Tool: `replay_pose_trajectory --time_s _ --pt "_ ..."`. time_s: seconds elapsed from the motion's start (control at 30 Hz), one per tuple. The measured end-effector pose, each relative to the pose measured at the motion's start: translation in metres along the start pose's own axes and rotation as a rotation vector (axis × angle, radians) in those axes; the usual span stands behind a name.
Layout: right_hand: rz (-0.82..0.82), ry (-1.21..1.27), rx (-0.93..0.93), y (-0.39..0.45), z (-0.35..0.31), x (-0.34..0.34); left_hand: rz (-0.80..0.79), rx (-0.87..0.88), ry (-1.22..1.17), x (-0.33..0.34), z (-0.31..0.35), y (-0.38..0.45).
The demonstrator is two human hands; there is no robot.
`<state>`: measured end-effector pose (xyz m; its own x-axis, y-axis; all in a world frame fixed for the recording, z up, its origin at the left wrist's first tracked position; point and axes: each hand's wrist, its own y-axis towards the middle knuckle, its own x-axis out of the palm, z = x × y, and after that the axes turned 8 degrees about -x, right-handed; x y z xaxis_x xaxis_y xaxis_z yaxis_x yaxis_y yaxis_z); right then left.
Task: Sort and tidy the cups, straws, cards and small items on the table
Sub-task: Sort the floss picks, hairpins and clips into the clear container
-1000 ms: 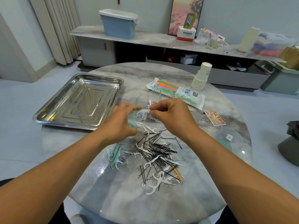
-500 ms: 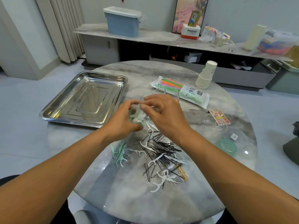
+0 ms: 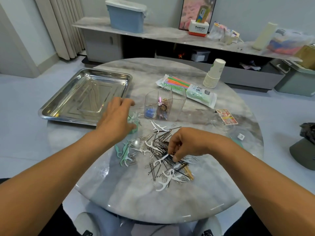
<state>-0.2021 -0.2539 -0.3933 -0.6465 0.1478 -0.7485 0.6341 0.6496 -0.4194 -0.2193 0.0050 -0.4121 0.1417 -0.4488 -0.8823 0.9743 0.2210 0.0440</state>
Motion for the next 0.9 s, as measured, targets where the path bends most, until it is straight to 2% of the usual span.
replay_pose_trajectory --time_s 0.07,0.23,0.43,0.73,0.9 --pt "-0.049 -0.038 0.01 -0.006 0.004 0.009 0.056 0.009 0.077 -0.006 -0.004 -0.009" --pt "-0.039 -0.216 -0.076 -0.019 -0.002 0.038 -0.167 -0.127 0.292 -0.011 -0.025 -0.035" --pt "0.057 -0.378 -0.196 -0.022 -0.013 0.053 -0.281 -0.216 0.408 0.001 -0.032 -0.053" --pt "0.177 -0.281 -0.126 -0.022 0.004 0.044 -0.437 -0.263 0.172 0.011 -0.031 -0.047" --pt "0.188 -0.261 -0.101 -0.018 0.014 0.04 -0.432 -0.252 0.086 0.018 -0.029 -0.043"
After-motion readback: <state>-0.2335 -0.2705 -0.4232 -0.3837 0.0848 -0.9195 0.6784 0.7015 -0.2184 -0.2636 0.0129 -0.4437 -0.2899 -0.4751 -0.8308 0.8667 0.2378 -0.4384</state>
